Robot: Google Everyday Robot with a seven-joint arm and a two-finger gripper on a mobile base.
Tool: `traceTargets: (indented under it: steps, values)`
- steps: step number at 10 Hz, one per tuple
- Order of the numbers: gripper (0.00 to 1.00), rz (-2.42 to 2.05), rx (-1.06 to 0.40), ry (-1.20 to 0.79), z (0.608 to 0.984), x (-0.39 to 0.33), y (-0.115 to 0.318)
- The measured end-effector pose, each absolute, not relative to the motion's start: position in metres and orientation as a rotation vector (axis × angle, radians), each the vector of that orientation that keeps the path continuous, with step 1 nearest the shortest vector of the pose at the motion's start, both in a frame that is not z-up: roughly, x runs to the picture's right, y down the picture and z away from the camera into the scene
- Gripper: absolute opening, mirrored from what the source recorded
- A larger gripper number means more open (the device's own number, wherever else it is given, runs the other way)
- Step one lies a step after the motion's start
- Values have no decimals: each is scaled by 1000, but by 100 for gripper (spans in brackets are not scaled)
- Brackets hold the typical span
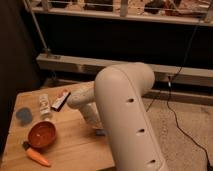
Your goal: Wipe the white sponge on the table
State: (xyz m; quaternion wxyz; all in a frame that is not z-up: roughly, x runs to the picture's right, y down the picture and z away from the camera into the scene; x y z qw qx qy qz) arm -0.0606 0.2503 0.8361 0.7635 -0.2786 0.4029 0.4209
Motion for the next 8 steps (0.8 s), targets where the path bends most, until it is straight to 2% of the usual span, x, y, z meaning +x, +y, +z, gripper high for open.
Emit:
traceTargets:
  steps: [4,8]
  values:
    - [0,783,-722,757,821,-126,265]
    - [0,723,-751,670,824,-166,251]
